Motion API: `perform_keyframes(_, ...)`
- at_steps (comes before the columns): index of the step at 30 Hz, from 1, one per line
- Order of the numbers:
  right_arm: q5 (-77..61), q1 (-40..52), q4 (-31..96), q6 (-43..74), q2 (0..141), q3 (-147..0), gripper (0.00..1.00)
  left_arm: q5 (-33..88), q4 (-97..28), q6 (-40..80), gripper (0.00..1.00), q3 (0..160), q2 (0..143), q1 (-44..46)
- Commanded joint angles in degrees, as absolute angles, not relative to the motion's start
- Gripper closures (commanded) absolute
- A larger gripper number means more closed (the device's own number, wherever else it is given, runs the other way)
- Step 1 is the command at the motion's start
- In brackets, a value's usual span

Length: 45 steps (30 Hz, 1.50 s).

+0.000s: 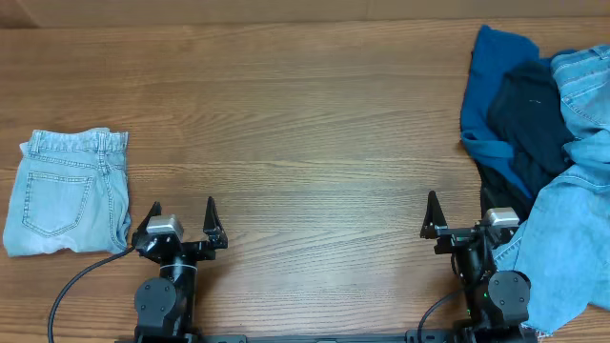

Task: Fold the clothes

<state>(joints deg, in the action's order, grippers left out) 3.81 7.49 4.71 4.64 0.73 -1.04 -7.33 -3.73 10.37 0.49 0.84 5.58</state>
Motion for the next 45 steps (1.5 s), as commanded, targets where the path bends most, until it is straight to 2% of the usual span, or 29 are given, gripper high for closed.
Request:
perform_keyframes(1, 4.0, 7.3, 4.4, 4.5, 0.2, -0.5, 0.0, -7.7, -3.6, 10.3, 0.0, 0.3, 0.4, 5.3)
perform_keyframes(36, 3.9, 7.3, 4.4, 4.5, 0.2, -0.4, 0.0, -7.7, -3.6, 10.3, 0.0, 0.3, 0.4, 5.3)
perform_keyframes(45, 3.6, 7.3, 6.8, 7.2, 0.6, -4.1, 0.0, -0.5, -4.5, 12.5, 0.0, 2.0, 0.4, 5.3)
